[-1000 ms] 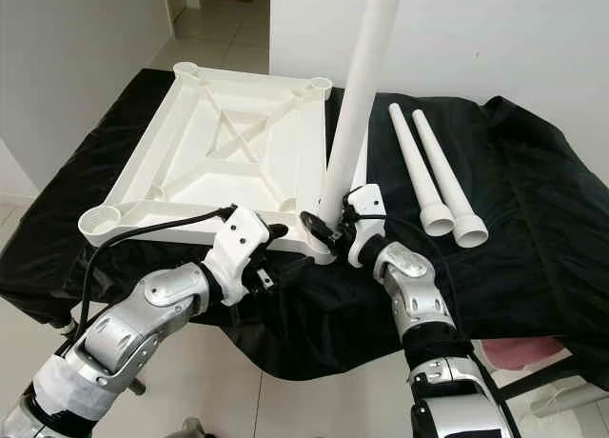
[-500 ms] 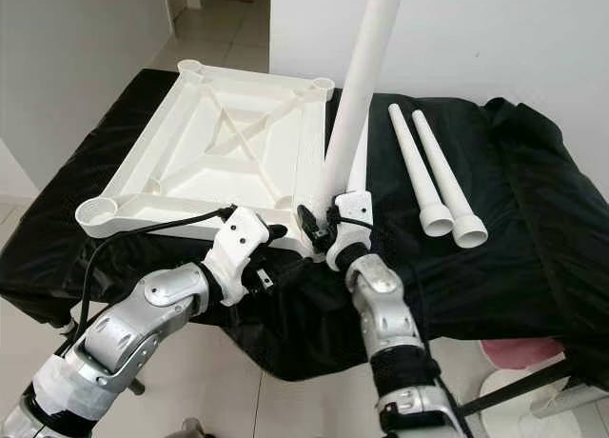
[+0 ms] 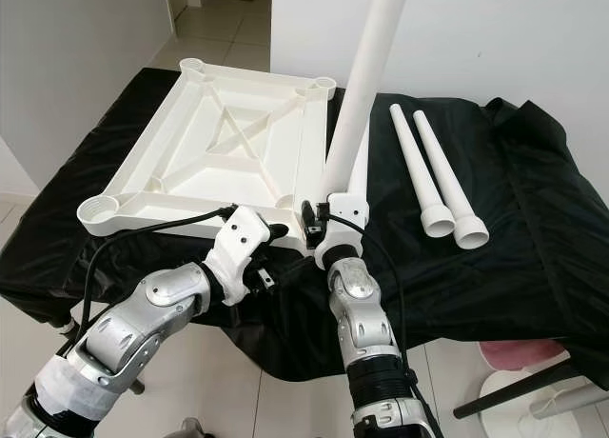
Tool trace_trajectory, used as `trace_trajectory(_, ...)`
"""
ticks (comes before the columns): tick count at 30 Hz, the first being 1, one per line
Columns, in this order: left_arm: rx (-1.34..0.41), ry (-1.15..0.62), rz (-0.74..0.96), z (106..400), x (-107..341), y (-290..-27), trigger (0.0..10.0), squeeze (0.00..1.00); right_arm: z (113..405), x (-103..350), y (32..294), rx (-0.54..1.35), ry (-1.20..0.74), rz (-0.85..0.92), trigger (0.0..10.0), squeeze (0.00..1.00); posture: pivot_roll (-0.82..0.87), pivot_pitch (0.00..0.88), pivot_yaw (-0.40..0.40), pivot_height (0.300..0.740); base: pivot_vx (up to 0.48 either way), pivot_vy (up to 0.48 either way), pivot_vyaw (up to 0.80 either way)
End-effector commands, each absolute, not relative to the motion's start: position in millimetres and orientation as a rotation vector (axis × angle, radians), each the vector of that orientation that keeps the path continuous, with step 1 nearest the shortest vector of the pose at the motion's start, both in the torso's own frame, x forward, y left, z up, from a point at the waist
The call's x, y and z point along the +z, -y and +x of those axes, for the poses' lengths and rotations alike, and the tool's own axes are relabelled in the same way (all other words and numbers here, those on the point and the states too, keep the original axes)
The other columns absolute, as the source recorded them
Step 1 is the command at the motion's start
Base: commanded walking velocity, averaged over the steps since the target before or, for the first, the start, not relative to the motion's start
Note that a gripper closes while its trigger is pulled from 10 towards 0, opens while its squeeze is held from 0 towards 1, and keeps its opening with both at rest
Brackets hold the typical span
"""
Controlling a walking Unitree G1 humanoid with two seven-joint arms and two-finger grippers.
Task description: Building children table
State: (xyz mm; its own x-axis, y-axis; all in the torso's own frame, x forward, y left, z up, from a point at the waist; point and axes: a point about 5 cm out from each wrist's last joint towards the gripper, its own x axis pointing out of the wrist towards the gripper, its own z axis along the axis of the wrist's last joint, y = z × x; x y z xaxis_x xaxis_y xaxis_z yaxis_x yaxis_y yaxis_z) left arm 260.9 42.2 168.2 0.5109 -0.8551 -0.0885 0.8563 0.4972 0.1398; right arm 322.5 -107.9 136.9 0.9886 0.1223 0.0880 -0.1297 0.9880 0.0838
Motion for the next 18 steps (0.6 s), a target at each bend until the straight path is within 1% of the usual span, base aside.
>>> trace_trajectory(1,-1.11,-0.025,0.175,257.7,166.3,-40.5,10.0,0.0,322.8,133.6,113.9,0.089,0.06,0.103,10.0,0.0,0.04,0.048,-0.078,0.74,0.0,0.0,0.0)
trace_trajectory(10,-1.1,-0.033,0.176,256.2,163.3,-41.0,10.0,0.0,321.4,139.0,108.3,0.095,0.086,0.066,10.0,0.0,0.04,0.049,-0.085,0.74,0.0,0.0,0.0)
trace_trajectory(11,-1.102,-0.034,0.178,255.9,162.8,-40.9,10.0,0.0,321.1,139.1,107.8,0.102,0.087,0.069,10.0,0.86,0.04,0.049,-0.085,0.74,0.0,0.0,0.0)
trace_trajectory(12,-1.102,-0.034,0.178,255.9,162.8,-40.9,10.0,0.0,321.1,139.1,107.8,0.102,0.087,0.069,10.0,0.86,0.04,0.049,-0.085,0.74,0.0,0.0,0.0)
trace_trajectory(13,-1.101,-0.035,0.178,256.0,162.5,-41.2,10.0,0.0,320.6,140.1,108.7,0.104,0.095,0.071,10.0,1.0,0.04,0.049,-0.086,0.74,0.0,0.0,0.0)
trace_trajectory(18,-1.102,-0.038,0.182,255.4,161.7,-41.5,10.0,0.0,320.9,146.6,115.1,0.163,0.139,0.083,10.0,1.0,0.04,0.048,-0.084,0.74,0.0,0.0,0.0)
